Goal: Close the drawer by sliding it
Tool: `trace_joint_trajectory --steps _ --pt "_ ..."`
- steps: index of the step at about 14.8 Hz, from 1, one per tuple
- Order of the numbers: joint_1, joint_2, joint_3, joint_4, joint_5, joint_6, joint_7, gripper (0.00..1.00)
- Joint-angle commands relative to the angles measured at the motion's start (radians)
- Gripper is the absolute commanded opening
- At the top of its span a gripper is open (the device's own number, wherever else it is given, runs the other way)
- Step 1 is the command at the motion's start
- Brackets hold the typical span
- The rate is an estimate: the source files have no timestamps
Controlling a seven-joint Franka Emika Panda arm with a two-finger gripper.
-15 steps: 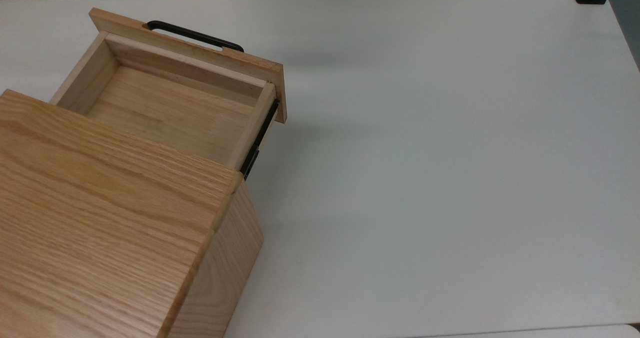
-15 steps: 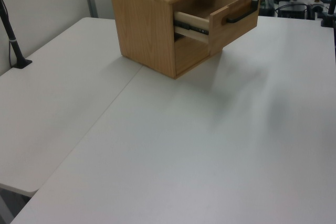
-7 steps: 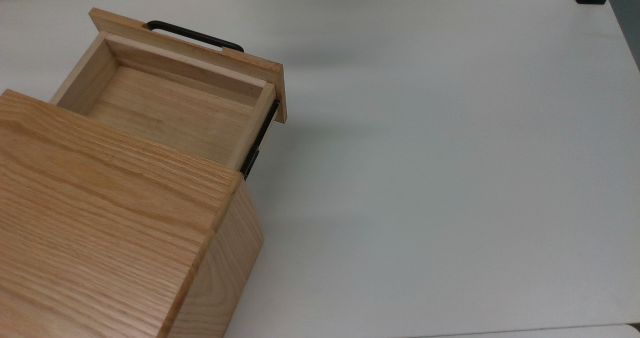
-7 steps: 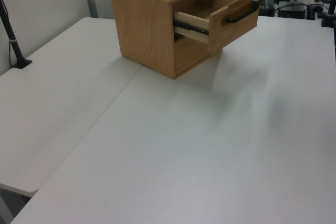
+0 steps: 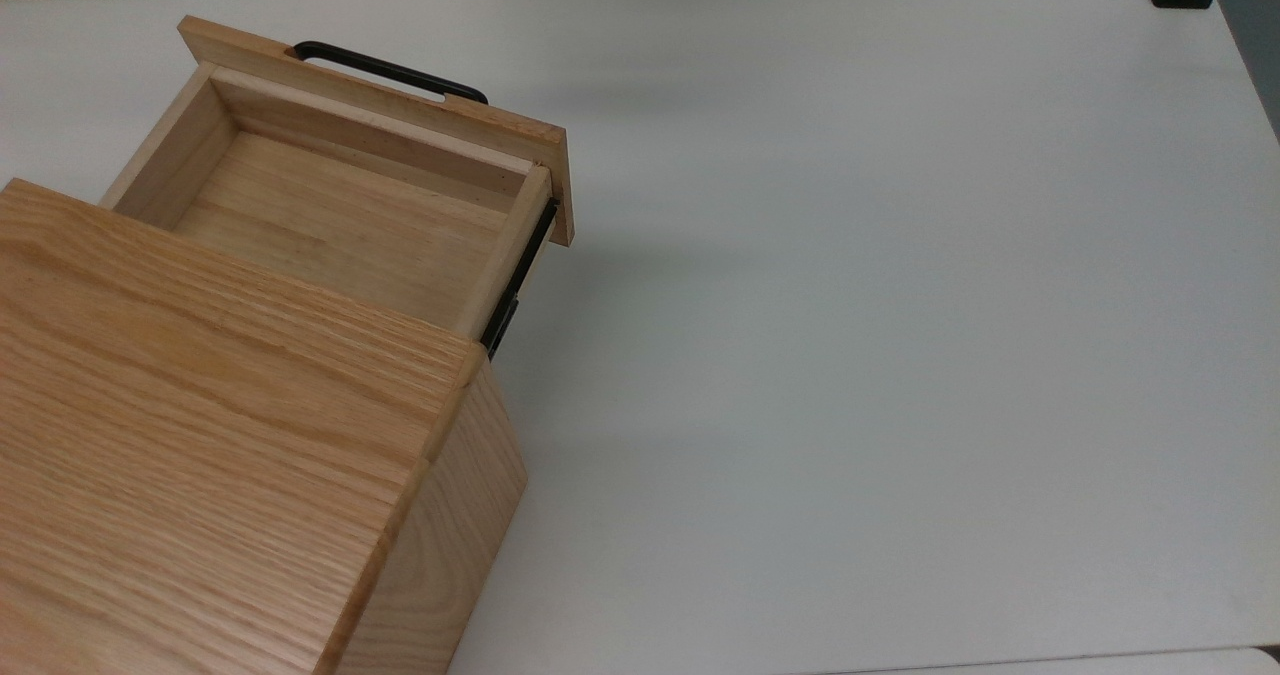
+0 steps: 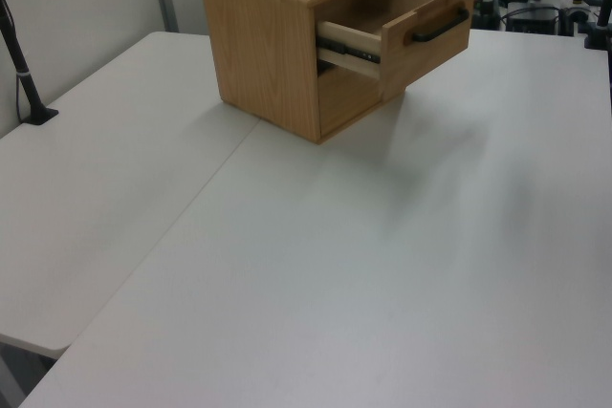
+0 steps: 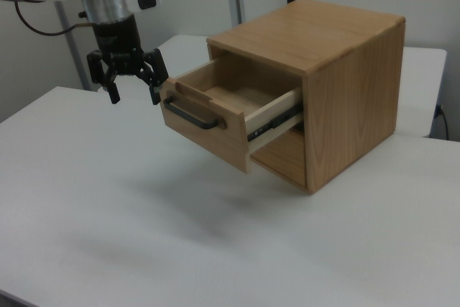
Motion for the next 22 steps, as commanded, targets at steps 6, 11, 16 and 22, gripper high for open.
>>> trace_joint_trajectory --steps 6,11,16,22 --pt "-0.027 0.006 -0.002 -0.074 -0.011 0.096 0.302 0.05" --pt "-0.033 0.058 -0.002 -0.107 -0.011 0.244 0.382 0.0" --pt "-0.052 0.148 -0.006 -0.067 -0.014 0.439 0.441 0.0" --pt "-0.119 0.311 -0.007 0.08 -0.011 0.659 0.447 0.0"
